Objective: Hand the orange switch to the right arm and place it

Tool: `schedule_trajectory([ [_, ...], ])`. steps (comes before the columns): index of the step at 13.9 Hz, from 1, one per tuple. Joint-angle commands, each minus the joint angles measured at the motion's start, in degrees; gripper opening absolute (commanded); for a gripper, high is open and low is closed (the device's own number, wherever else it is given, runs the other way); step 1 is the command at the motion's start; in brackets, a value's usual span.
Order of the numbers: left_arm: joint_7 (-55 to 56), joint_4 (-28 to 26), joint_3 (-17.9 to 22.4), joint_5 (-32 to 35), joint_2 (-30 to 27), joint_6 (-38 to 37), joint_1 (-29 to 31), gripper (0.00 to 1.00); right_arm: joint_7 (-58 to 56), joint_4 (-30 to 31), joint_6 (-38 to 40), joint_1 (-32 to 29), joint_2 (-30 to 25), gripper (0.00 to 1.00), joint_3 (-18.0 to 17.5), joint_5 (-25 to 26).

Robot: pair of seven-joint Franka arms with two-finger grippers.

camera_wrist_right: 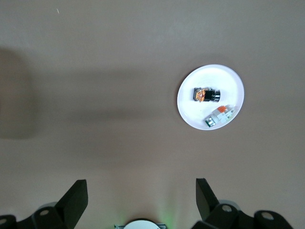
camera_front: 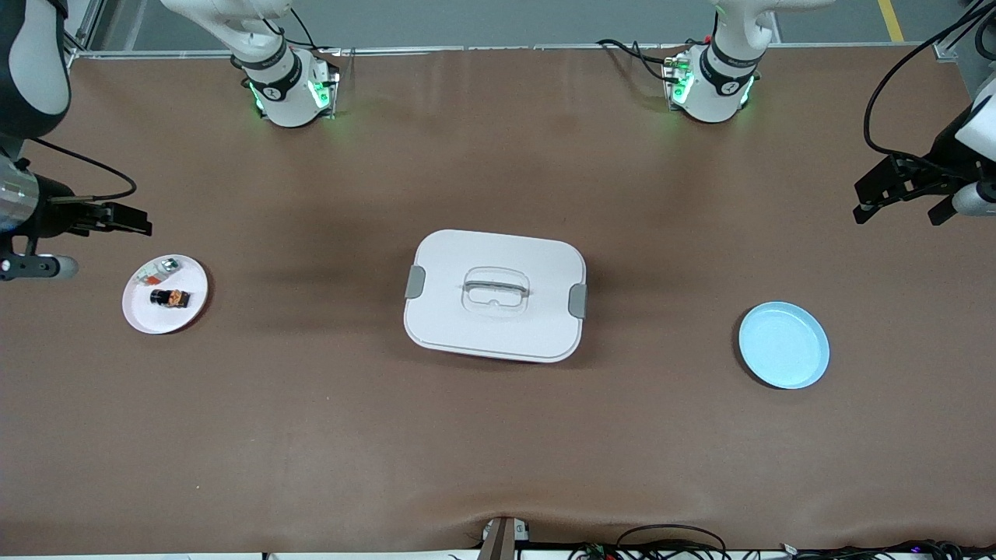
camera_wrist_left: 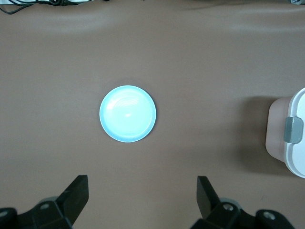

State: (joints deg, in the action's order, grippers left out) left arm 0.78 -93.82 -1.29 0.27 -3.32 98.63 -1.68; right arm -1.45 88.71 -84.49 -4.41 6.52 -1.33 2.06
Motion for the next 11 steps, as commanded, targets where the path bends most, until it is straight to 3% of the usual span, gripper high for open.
schedule_trajectory([
  [1,-0.6,0.9,0.3,1.0,0.2,-1.1,0.2,1.0,1.7,-7.1,3.5,-0.3,0.9,1.0,-0.3,-0.8],
  [6,-0.5,1.0,0.4,0.8,0.3,-1.1,0.2,1.0,1.6,-13.3,10.6,-0.7,0.9,1.0,-0.3,-0.9],
  [11,0.8,1.0,0.4,0.4,0.2,-1.1,0.4,1.0,6.1,-13.5,11.8,0.5,0.2,1.0,-0.5,-1.8],
])
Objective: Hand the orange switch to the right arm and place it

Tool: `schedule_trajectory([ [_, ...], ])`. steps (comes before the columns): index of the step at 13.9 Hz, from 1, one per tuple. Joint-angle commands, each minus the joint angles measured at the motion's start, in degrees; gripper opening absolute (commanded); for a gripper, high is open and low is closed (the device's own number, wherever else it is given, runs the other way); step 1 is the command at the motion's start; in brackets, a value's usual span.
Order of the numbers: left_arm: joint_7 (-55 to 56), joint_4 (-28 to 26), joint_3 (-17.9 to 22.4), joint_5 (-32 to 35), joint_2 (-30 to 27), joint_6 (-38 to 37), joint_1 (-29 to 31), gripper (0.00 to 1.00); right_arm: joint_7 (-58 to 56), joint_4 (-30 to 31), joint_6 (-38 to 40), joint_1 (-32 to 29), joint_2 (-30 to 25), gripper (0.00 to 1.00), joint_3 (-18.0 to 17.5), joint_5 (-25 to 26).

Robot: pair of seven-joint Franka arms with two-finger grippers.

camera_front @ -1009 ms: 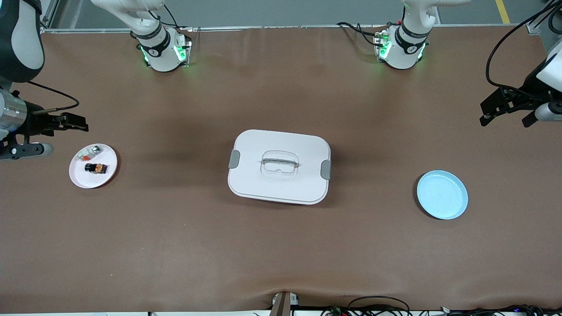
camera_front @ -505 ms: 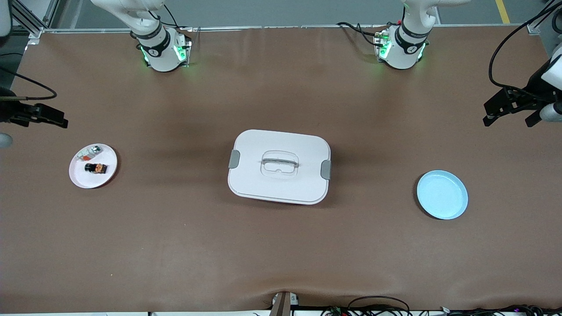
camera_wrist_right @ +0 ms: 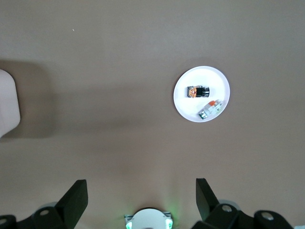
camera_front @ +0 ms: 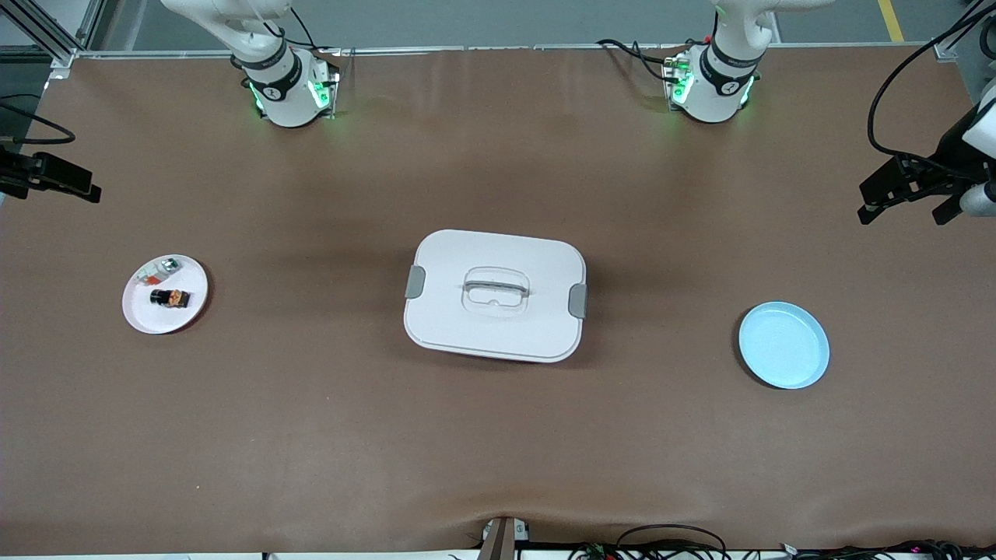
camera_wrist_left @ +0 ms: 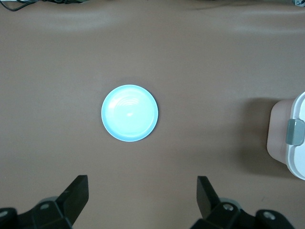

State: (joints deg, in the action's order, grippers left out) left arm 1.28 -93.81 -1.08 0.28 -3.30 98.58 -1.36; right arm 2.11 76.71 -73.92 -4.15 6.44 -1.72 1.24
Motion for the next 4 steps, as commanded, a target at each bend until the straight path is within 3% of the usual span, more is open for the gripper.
schedule_trajectory([
  [1,0.3,0.9,0.2,0.4,0.2,-1.0,0.0,1.0,2.6,-1.5,1.2,0.3,0.2,1.0,-0.2,-1.1],
  [4,0.3,1.0,0.2,0.4,0.2,-1.0,0.0,1.0,2.5,-1.5,1.7,0.2,-0.7,1.0,-0.1,-1.9],
])
